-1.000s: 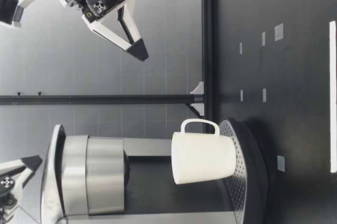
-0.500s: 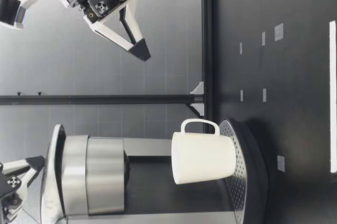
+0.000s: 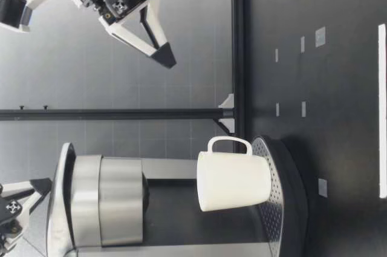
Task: Place the coffee capsule inside the capsule container, then place the cup onto the center of the cup tray.
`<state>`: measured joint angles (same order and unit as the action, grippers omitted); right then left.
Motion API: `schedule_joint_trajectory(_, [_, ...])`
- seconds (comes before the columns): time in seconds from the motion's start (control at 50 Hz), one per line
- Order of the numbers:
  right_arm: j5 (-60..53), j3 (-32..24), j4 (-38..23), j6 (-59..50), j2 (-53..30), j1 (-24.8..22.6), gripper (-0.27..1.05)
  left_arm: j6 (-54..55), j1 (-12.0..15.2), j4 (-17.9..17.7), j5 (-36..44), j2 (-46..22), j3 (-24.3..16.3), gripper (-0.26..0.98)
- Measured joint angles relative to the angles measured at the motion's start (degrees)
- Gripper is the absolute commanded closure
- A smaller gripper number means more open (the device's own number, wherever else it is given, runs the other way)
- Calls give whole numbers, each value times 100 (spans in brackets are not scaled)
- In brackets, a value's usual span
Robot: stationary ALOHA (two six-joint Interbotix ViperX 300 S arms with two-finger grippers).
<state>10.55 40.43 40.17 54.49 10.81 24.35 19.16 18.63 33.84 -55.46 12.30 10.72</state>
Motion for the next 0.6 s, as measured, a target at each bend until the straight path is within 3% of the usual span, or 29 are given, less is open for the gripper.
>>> schedule_joint_trajectory(0.2, [-9,62,9,-9,0,-44,43,-26,35,88,387,105,97,62])
schedule_joint_trajectory(0.6, [-97,167,123,-53,70,-237,44,185,18,290,2171,659,765,62])
